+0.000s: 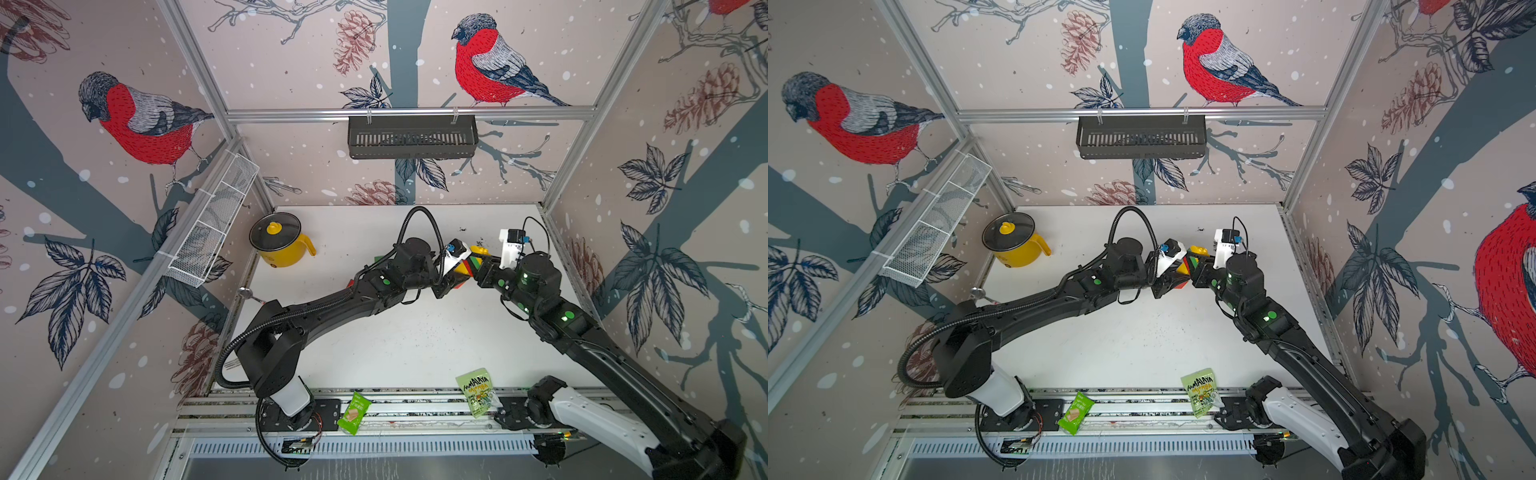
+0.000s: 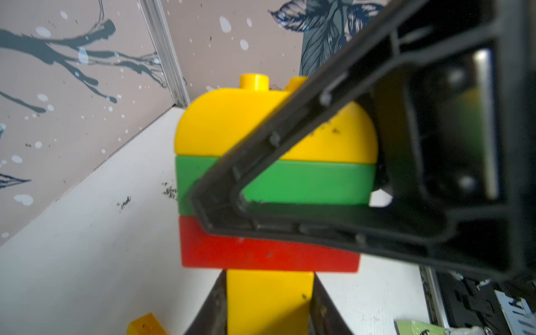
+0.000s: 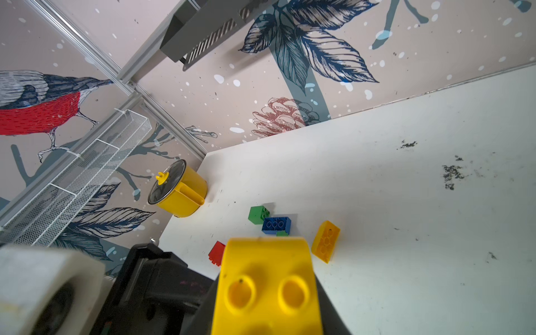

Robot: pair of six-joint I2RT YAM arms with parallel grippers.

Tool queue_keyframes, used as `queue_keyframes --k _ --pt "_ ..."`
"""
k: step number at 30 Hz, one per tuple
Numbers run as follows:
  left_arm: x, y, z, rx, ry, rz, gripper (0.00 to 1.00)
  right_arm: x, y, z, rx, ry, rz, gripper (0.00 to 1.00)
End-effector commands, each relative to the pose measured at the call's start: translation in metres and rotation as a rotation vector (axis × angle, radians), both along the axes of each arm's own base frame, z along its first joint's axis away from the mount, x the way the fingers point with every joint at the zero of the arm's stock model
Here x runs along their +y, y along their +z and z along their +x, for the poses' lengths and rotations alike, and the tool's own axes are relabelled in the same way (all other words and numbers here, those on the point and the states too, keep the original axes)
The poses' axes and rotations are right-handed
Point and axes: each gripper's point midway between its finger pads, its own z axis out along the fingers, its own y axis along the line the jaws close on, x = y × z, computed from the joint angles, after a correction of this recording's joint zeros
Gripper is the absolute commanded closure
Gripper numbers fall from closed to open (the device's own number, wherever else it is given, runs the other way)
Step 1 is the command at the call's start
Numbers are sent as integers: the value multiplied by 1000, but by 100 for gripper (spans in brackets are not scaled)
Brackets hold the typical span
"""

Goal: Assemble an ice cream with lego
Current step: Adjust the lego brick.

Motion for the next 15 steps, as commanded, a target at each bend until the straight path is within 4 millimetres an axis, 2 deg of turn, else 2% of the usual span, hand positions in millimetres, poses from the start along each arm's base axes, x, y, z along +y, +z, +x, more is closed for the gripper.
queue_keyframes --k 1,3,6,10,15 --pt "-8 51 5 -149 -10 -186 100 9 -12 -14 74 97 -36 67" --pt "-8 44 10 -138 15 -174 100 10 -11 -13 77 101 -45 57" --pt "-9 39 13 -134 22 -164 100 11 -13 -12 84 106 -55 48" --pt "-13 31 14 -121 16 -152 100 13 -3 -10 61 114 -48 38" --pt "-13 14 17 -90 25 -121 100 8 6 -6 39 85 -69 31"
